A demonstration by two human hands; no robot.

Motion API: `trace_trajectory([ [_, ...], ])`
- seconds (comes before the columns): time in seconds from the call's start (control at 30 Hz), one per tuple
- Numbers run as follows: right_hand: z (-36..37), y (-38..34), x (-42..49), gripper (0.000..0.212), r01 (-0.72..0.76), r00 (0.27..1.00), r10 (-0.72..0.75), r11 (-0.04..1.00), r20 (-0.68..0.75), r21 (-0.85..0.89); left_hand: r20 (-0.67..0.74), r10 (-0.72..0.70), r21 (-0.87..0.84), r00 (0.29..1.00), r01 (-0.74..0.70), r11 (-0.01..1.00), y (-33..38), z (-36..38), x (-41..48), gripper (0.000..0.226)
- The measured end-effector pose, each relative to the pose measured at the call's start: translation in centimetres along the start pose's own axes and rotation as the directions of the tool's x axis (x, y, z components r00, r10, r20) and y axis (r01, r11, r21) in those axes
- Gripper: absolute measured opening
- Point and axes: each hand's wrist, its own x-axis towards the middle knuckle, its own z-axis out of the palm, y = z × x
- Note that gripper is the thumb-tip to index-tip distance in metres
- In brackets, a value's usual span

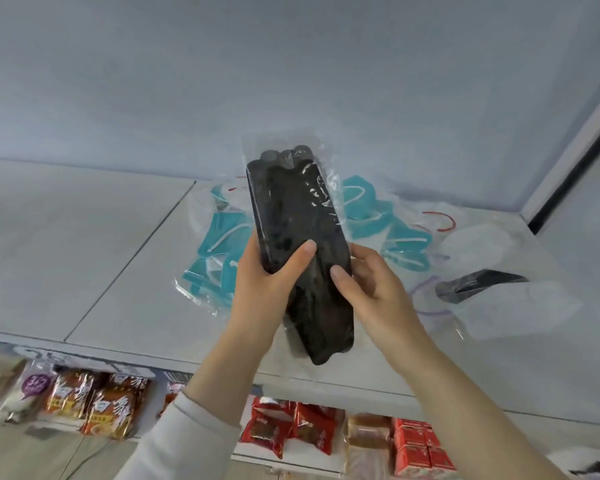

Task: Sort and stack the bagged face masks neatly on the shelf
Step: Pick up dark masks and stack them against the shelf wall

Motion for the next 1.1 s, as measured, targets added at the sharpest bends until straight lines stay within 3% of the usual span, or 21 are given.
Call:
trace_trajectory([
  [0.1, -3.5, 0.2, 0.1, 0.025, 0.036, 0.997, -0.031, 0.996, 0.064, -0.076, -0.006, -0.08, -0.054, 0.997, 0.079, 0.995, -0.1, -0.5, -0.1, 0.032],
  [0.23, -12.1, 3.5, 1.1, 0.015, -0.078, 0.989, 0.03, 0.941, -0.148, -0.33, -0.012, -0.183, -0.141, 0.983, 0.18, 0.974, -1.1, 0.9, -0.4, 0.036],
  [0.33, -18.8, 5.7, 1.8, 0.031, -0.287, 0.949, 0.109, 0.685, -0.294, -0.67, 0.037, -0.254, -0.165, 0.967, 0.256, 0.952, -1.9, 3.5, -0.7, 0.035],
  [0.4, -21.4, 6.9, 1.3, 0.037, -0.403, 0.913, 0.157, 0.499, -0.377, -0.767, 0.082, -0.267, -0.169, 0.96, 0.278, 0.946, -2.2, 5.3, -0.5, 0.033],
  [0.53, -20.6, 8.8, -1.8, 0.029, -0.421, 0.906, 0.114, 0.347, -0.408, -0.838, 0.16, -0.266, -0.158, 0.95, 0.291, 0.944, -3.0, 8.2, 0.1, 0.031],
  [0.63, -18.7, 9.0, -4.0, 0.029, -0.339, 0.935, -0.005, 0.288, -0.355, -0.896, 0.177, -0.263, -0.163, 0.949, 0.291, 0.943, -3.5, 9.7, 0.7, 0.018],
  [0.7, -18.3, 8.6, -4.2, 0.028, -0.323, 0.94, -0.01, 0.285, -0.34, -0.902, 0.18, -0.266, -0.172, 0.947, 0.296, 0.94, -3.7, 10.4, 1.2, 0.016],
  [0.83, -20.6, 7.2, -0.7, 0.037, -0.394, 0.896, 0.003, 0.468, -0.445, -0.791, 0.192, -0.278, -0.188, 0.941, 0.313, 0.931, -4.1, 11.2, 1.8, 0.018],
  [0.93, -23.0, 7.4, 3.2, 0.066, -0.504, 0.861, 0.265, 0.332, -0.434, -0.797, 0.197, -0.289, -0.189, 0.937, 0.325, 0.927, -4.4, 11.3, 2.1, 0.023],
  [1.0, -23.8, 7.7, 4.8, 0.071, -0.54, 0.803, 0.432, 0.234, -0.41, -0.809, 0.203, -0.309, -0.206, 0.929, 0.349, 0.914, -4.8, 11.3, 2.3, 0.025],
  [1.1, -24.2, 7.7, 5.7, 0.07, -0.544, 0.798, 0.474, 0.3, -0.373, -0.784, 0.237, -0.361, -0.235, 0.902, 0.414, 0.88, -5.7, 11.4, 2.4, 0.023],
])
